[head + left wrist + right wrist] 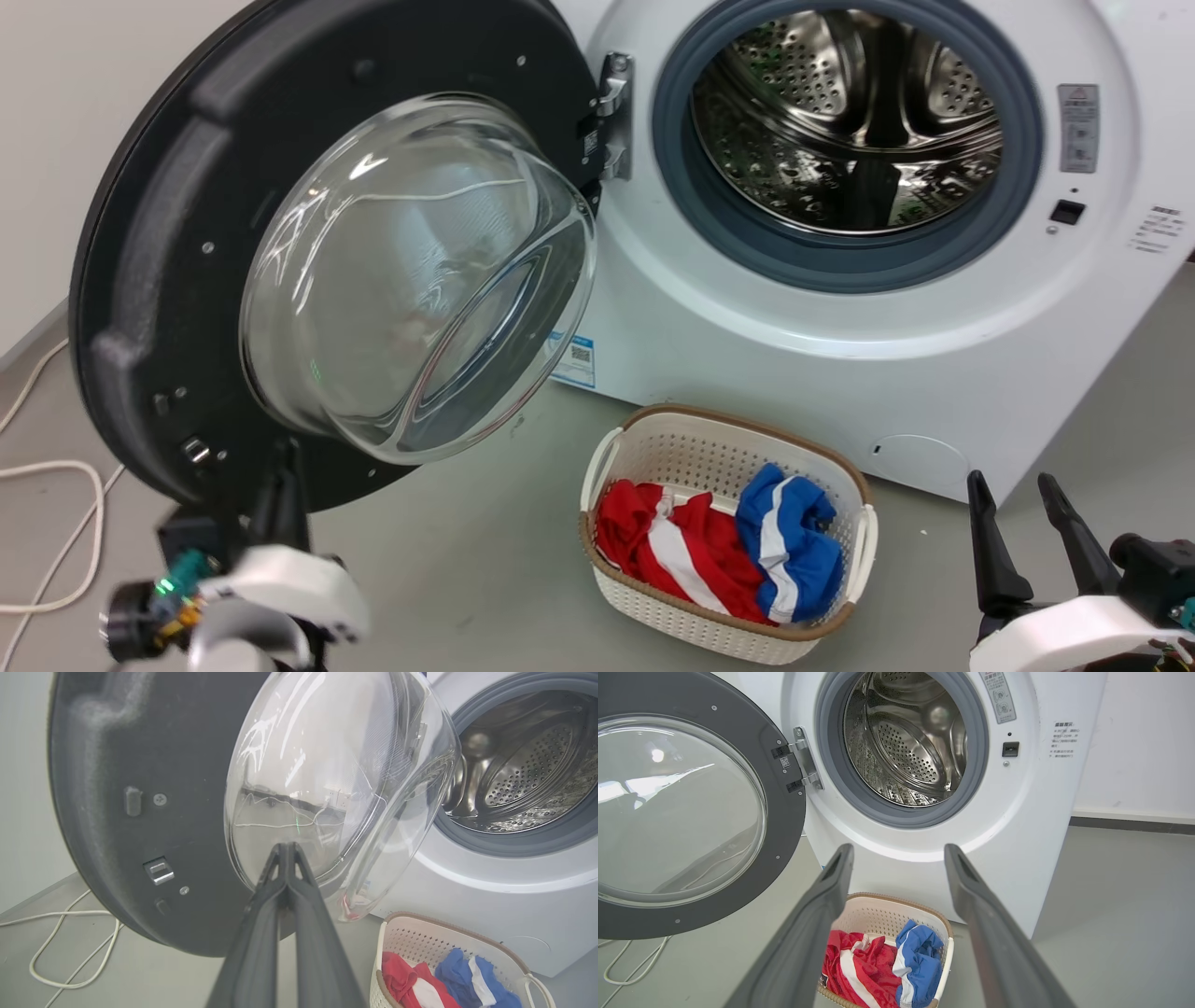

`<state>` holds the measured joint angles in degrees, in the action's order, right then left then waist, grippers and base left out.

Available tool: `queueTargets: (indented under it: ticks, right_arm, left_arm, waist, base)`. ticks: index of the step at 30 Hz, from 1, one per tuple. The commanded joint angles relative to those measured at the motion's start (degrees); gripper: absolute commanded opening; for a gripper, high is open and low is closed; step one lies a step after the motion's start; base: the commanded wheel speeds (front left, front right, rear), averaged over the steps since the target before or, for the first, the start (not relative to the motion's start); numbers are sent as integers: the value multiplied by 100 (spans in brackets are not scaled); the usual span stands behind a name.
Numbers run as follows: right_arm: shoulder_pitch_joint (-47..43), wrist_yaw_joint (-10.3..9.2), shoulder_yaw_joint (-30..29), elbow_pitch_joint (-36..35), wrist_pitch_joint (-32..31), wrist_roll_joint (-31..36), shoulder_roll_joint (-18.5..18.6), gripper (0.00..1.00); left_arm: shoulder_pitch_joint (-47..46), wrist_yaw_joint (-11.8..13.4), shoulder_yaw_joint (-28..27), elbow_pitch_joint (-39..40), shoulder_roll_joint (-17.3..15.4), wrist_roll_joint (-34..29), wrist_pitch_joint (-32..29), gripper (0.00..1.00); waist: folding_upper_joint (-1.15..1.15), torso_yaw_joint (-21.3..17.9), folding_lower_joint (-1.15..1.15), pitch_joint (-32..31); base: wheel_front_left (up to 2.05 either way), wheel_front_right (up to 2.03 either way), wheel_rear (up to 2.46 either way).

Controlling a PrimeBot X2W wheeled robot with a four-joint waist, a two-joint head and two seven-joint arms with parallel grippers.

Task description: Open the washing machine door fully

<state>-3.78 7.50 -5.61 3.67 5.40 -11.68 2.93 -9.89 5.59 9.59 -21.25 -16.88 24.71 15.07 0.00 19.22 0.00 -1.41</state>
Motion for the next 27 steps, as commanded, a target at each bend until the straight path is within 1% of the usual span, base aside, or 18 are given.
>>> queueTargets:
  ticks: [1,5,7,9,11,12,13,14,20,21,22,23,24,25,26,27]
  right_arm:
    - [-83,-2,-7,-46,-34,22,-8,100]
    - [-131,-1,44,-133,-131,85,-9,100]
    - [-159,-2,46,-170,-191,136,-8,100]
    - [-159,-2,62,-227,-242,176,-8,100]
    - [-139,-1,85,-276,-301,212,-9,100]
    - [-139,-1,85,-276,-301,212,-9,100]
    - [-136,-2,101,-296,-323,232,-9,100]
    - [-133,-2,106,-338,-363,260,-8,100]
    - [-240,-2,122,-468,-422,303,-8,100]
    - [-236,-2,131,-476,-437,301,-7,100]
    - [-235,-2,136,-481,-440,294,-6,100]
    - [-247,-1,154,-492,-450,295,-6,100]
    - [-249,-2,177,-497,-455,298,-7,100]
    - [-239,-2,188,-500,-446,285,-7,100]
    - [-229,-2,193,-498,-440,276,-7,100]
    - [-229,-2,193,-498,-440,276,-7,100]
  left_arm:
    - [222,73,72,218,102,-82,12,0]
    - [749,161,257,739,312,-106,10,0]
    - [893,102,362,911,499,42,-45,0]
    - [943,67,491,997,503,-48,-101,0]
    - [919,8,594,1037,583,-9,-120,0]
    - [919,8,594,1037,583,-9,-120,0]
    - [881,-2,636,1030,580,-42,-136,0]
    - [802,-17,702,1009,612,-62,-150,0]
    - [577,-12,789,810,553,-218,-119,0]
    - [552,-4,796,772,559,-234,-115,5]
    - [534,8,802,728,548,-257,-116,24]
    - [518,18,796,696,544,-254,-104,40]
    - [512,17,769,671,567,-212,-91,48]
    - [513,28,748,645,574,-200,-80,62]
    - [520,42,740,626,570,-214,-73,87]
    - [520,42,740,626,570,-214,-73,87]
  waist:
    - [0,-117,0,-74]
    - [0,-380,0,-159]
    - [0,-526,0,-182]
    - [0,-689,0,-201]
    - [0,-865,0,-207]
    - [0,-865,0,-207]
    - [0,-956,0,-210]
    - [0,-1152,0,-210]
    - [0,-1657,0,-141]
    - [0,-1713,0,-131]
    - [0,-1760,0,-124]
    - [0,-1801,0,-118]
    - [0,-1835,0,-112]
    - [0,-1857,0,-108]
    - [0,-1871,0,-104]
    - [0,-1871,0,-104]
  base:
    - [0,0,0]
    - [0,0,0]
    - [0,0,0]
    - [0,0,0]
    - [0,0,0]
    - [0,0,0]
    - [0,0,0]
    - [0,0,0]
    - [0,0,0]
    - [0,0,0]
    - [0,0,0]
    - [0,0,0]
    - [0,0,0]
    - [0,0,0]
    - [0,0,0]
    - [0,0,0]
